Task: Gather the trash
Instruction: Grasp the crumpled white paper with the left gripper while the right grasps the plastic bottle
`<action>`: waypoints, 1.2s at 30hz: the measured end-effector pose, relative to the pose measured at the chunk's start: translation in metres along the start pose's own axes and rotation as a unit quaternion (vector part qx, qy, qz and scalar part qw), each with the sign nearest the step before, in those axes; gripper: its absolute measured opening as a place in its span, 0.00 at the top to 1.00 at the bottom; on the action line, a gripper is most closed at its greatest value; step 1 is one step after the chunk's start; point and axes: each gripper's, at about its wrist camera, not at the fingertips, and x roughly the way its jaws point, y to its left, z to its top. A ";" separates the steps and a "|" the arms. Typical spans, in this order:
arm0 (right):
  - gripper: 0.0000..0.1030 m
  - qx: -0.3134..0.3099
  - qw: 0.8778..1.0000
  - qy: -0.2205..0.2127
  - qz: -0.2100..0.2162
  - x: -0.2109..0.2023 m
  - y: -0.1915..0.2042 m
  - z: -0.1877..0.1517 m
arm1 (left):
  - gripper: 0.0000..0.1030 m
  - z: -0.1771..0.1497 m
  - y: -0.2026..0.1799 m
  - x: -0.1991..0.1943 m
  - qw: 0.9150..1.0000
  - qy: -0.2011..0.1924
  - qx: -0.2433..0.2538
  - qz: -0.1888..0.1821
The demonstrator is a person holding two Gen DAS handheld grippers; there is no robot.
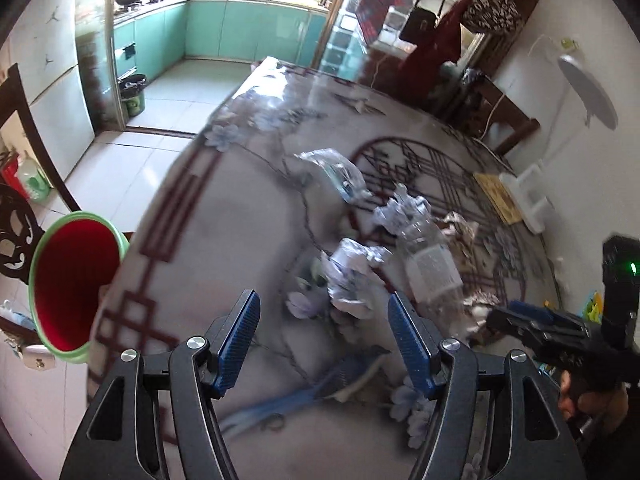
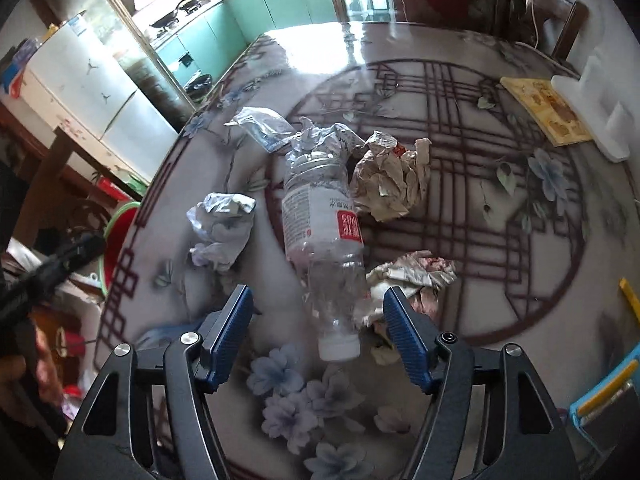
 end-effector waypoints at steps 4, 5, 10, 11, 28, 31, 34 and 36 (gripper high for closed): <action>0.34 -0.014 1.000 0.021 0.005 0.030 0.007 0.014 | 0.36 -0.005 -0.008 0.003 1.000 0.008 0.006 0.004; 0.34 -0.019 0.999 0.026 0.005 0.037 0.006 0.013 | 0.36 -0.006 -0.009 0.004 1.000 0.009 0.007 0.006; 0.37 -0.026 0.996 0.084 -0.016 0.076 0.007 0.012 | 0.36 -0.011 -0.009 0.008 1.000 0.015 0.006 0.012; 0.42 -0.026 0.996 0.088 -0.005 0.079 0.007 0.010 | 0.36 -0.012 -0.009 0.010 1.000 0.017 0.005 0.013; 0.46 0.030 0.999 -0.004 0.016 -0.021 -0.020 -0.019 | 0.36 0.012 -0.017 0.132 0.997 0.080 -0.016 0.000; 0.46 0.030 0.999 -0.009 0.012 -0.027 -0.018 -0.020 | 0.48 0.013 -0.020 0.143 0.997 0.080 -0.007 0.000; 0.46 0.025 1.000 -0.011 0.009 -0.024 -0.006 -0.011 | 0.64 0.015 -0.021 0.138 0.997 0.080 0.002 -0.011; 0.46 0.020 1.000 -0.014 0.009 -0.024 -0.001 -0.007 | 0.67 0.016 -0.020 0.127 0.997 0.069 0.000 -0.024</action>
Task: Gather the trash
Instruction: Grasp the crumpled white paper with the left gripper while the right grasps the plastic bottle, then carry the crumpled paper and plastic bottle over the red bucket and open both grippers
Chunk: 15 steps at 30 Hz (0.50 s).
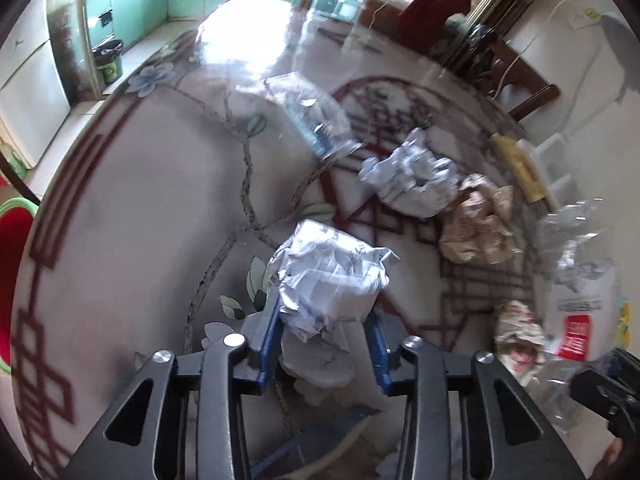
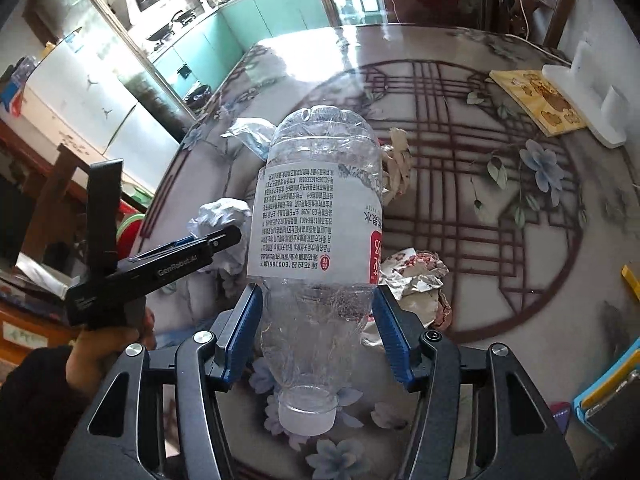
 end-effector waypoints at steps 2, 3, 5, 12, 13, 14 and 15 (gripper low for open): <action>0.46 -0.003 1.000 -0.002 0.002 0.002 0.006 0.001 | 0.68 -0.001 0.000 -0.017 1.000 -0.018 0.001 -0.008; 0.46 -0.005 1.000 -0.002 0.004 0.003 0.009 0.002 | 0.68 -0.002 0.001 -0.026 1.000 -0.025 0.003 -0.010; 0.46 -0.006 1.000 0.000 0.008 0.007 0.016 0.004 | 0.68 -0.003 0.001 -0.045 0.999 -0.042 0.009 -0.008; 0.46 -0.027 0.999 -0.012 0.020 0.011 0.044 0.014 | 0.68 -0.003 0.016 -0.095 0.997 -0.079 0.004 0.014; 0.46 -0.030 0.999 -0.015 0.020 0.011 0.048 0.016 | 0.68 -0.003 0.020 -0.103 0.996 -0.087 0.002 0.015; 0.46 -0.031 0.999 -0.015 0.021 0.012 0.050 0.018 | 0.68 -0.004 0.023 -0.110 0.996 -0.093 0.001 0.017; 0.46 -0.032 0.999 -0.017 0.021 0.012 0.053 0.019 | 0.68 -0.004 0.026 -0.118 0.995 -0.100 0.001 0.019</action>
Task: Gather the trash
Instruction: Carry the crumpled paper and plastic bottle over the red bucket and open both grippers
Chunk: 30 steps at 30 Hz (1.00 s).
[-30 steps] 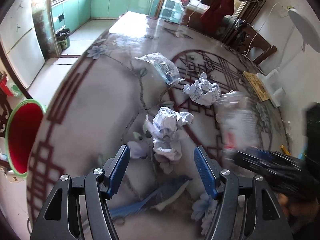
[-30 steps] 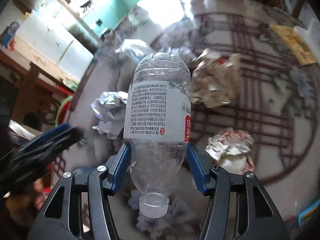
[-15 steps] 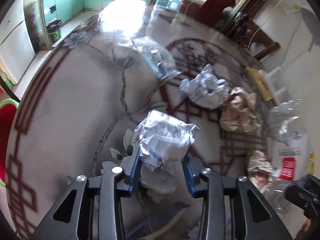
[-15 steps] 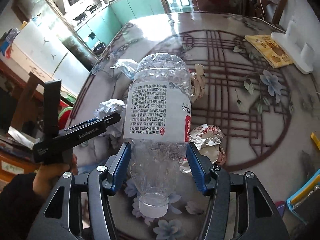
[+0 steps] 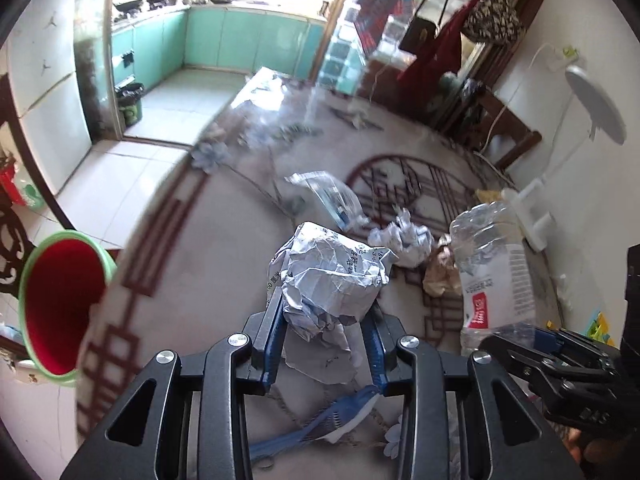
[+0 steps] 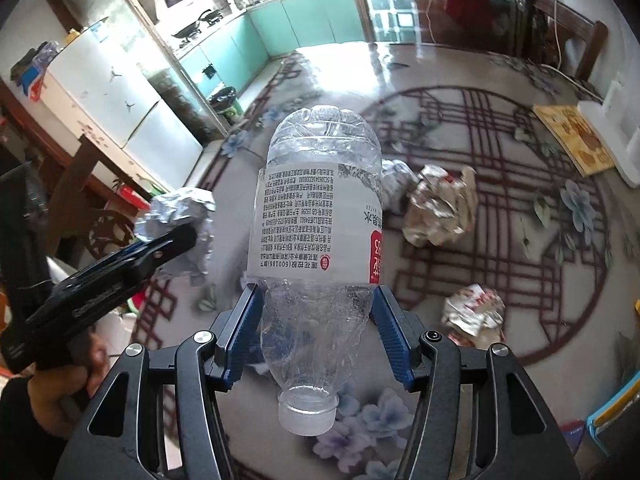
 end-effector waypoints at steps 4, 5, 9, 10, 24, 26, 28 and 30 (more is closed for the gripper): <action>0.46 -0.004 1.000 -0.002 0.001 0.004 0.011 0.006 | 0.68 0.005 0.015 -0.022 1.000 -0.019 -0.003 0.014; 0.46 -0.006 1.000 -0.002 0.002 0.005 0.015 0.007 | 0.68 0.006 0.019 -0.026 1.000 -0.022 -0.002 0.021; 0.46 -0.012 1.000 0.000 0.002 0.009 0.029 0.010 | 0.68 0.007 0.033 -0.034 0.999 -0.027 0.000 0.038; 0.46 -0.013 1.000 0.001 0.002 0.010 0.032 0.010 | 0.68 0.006 0.037 -0.036 0.999 -0.027 -0.003 0.038; 0.46 -0.038 0.999 0.000 -0.010 0.021 0.084 0.023 | 0.68 0.017 0.099 -0.041 0.998 -0.028 -0.037 0.039; 0.46 -0.041 0.999 0.001 -0.012 0.024 0.092 0.025 | 0.68 0.018 0.106 -0.041 0.998 -0.029 -0.041 0.039; 0.46 -0.044 0.999 0.002 -0.013 0.026 0.099 0.026 | 0.68 0.020 0.114 -0.041 0.998 -0.030 -0.045 0.039; 0.46 -0.047 0.999 0.003 -0.014 0.029 0.106 0.027 | 0.68 0.020 0.124 -0.042 0.998 -0.029 -0.049 0.039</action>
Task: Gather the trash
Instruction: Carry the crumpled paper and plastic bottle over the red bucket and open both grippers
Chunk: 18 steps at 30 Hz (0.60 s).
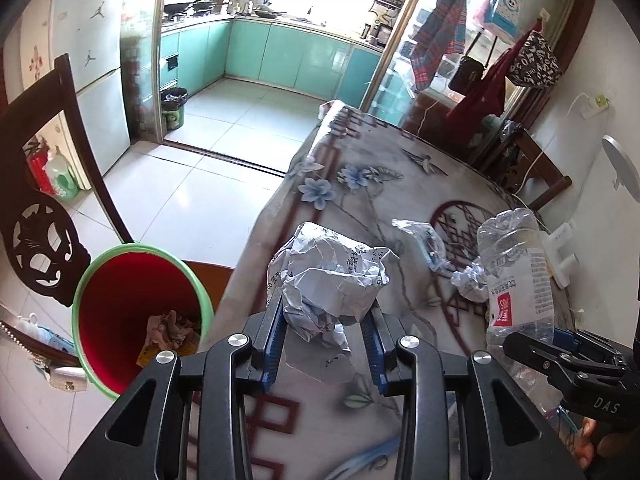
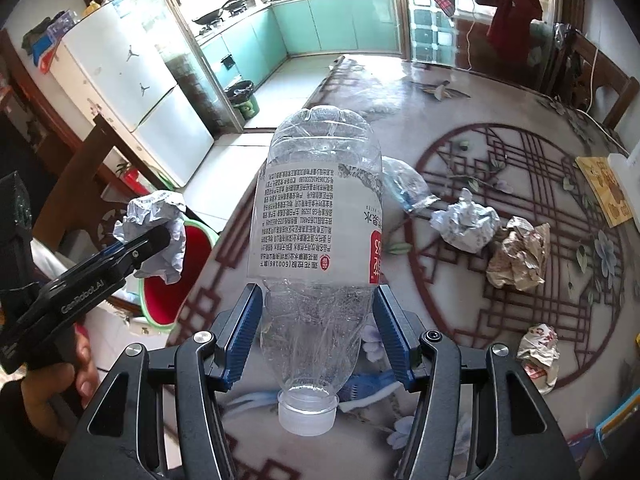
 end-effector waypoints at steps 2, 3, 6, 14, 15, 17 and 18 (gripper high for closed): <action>0.46 -0.003 1.000 0.001 0.000 0.003 0.007 0.001 | 0.68 0.001 0.009 0.001 1.000 0.002 -0.006 0.001; 0.46 -0.004 1.000 0.003 0.000 0.004 0.011 0.002 | 0.68 0.001 0.014 0.002 1.000 0.003 -0.009 0.002; 0.46 -0.008 1.000 0.009 0.002 0.010 0.022 0.003 | 0.68 0.001 0.028 0.003 1.000 0.005 -0.017 0.005; 0.45 -0.024 0.999 0.021 0.011 0.025 0.057 0.007 | 0.68 0.000 0.072 0.001 0.999 0.008 -0.040 0.024; 0.45 -0.026 0.999 0.022 0.012 0.028 0.062 0.007 | 0.68 -0.001 0.080 0.001 0.999 0.009 -0.044 0.029; 0.46 -0.034 0.999 0.026 0.016 0.033 0.073 0.008 | 0.68 -0.001 0.093 -0.001 0.998 0.010 -0.051 0.035; 0.45 -0.037 0.999 0.028 0.018 0.035 0.077 0.008 | 0.68 -0.002 0.101 -0.001 0.998 0.010 -0.056 0.040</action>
